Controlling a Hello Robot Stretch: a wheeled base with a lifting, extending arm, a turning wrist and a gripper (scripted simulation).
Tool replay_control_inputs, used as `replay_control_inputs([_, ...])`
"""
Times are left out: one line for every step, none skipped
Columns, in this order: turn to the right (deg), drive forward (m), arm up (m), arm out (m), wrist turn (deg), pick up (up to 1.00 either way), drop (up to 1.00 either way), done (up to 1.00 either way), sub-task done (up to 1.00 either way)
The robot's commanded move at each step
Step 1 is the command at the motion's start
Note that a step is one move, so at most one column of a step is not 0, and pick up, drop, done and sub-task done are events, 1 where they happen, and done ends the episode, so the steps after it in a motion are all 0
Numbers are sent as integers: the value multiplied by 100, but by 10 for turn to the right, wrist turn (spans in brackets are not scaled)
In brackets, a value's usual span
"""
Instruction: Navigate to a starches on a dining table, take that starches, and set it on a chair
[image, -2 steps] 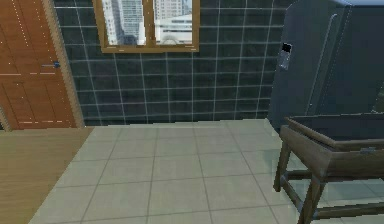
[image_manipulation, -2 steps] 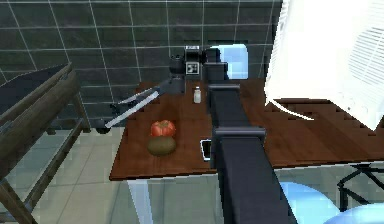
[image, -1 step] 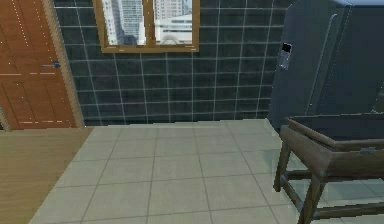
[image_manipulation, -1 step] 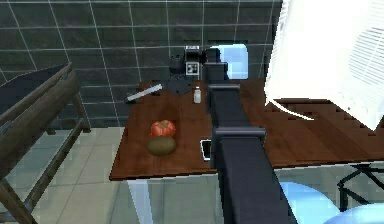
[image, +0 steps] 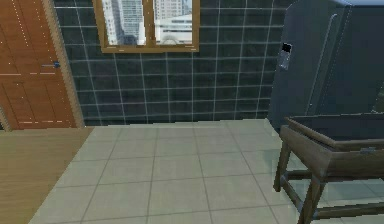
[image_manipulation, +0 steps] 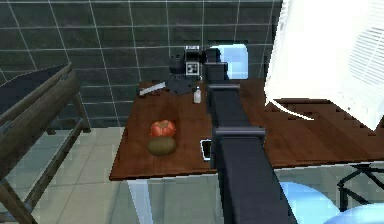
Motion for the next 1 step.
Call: replay_control_inputs([0,0,-26,0,0,0,0,0,0])
